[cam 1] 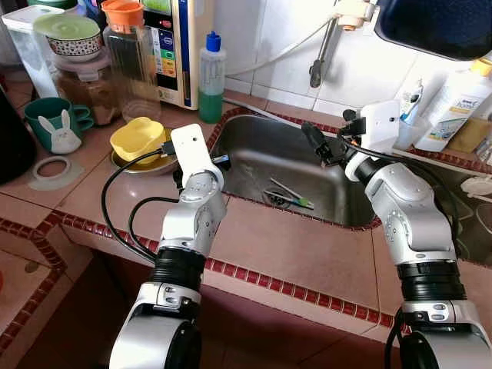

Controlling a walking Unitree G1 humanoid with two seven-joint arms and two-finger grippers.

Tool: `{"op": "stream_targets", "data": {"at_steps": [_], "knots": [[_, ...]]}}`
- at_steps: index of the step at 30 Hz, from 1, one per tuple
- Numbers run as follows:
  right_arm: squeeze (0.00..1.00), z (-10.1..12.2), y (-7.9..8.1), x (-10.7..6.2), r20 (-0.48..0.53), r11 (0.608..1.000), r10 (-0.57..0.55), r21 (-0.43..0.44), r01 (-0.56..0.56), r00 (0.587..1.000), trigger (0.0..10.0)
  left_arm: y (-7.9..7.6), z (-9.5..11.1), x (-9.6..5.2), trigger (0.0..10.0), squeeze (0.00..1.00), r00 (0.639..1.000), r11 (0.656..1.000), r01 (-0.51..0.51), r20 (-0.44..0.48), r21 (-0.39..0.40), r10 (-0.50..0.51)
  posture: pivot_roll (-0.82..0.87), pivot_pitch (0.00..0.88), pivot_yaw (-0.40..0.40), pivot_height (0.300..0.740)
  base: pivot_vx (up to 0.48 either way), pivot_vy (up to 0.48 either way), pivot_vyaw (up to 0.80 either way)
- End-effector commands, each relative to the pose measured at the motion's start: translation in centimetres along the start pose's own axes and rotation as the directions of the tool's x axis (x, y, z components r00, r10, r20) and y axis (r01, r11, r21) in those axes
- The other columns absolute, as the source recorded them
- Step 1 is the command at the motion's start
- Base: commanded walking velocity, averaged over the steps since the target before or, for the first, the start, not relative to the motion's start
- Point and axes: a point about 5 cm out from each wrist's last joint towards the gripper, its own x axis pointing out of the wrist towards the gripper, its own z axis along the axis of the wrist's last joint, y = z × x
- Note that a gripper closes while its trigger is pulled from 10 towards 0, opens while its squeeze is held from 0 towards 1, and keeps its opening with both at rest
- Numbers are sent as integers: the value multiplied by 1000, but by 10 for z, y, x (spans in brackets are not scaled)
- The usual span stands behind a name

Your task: Kitchen organization

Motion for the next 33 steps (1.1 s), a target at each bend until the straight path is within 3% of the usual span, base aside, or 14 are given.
{"op": "stream_targets", "data": {"at_steps": [1,10,18,22,29,33], "knots": [[0,3,-4,-1,7,1000,-16,10,16,1000,10000,-50,6,-15,10000,0,993,991,118,0,-63,-119,21,48,-88,740,0,0,0],[0,1,-3,-1,3,1000,-15,18,15,1000,10000,-44,-1,-14,10000,0,994,991,107,-23,-81,-109,21,46,-87,740,0,0,0],[0,-1,-1,-1,0,999,-8,31,8,1000,10000,-25,-33,-24,10000,0,991,995,92,-89,-45,-95,29,41,-88,740,0,0,0],[0,-2,2,0,0,999,-1,36,1,1000,10000,-18,-39,-25,10000,0,992,996,87,-94,-25,-89,34,35,-87,740,0,0,0],[0,-2,3,1,4,999,0,43,0,1000,10000,-16,-31,-24,10000,0,994,996,91,-63,-16,-92,38,26,-86,740,0,0,0],[0,0,3,3,13,999,-1,44,1,1000,10000,-5,-16,-25,10000,0,994,994,96,40,56,-98,37,11,-81,740,0,0,0]]}}
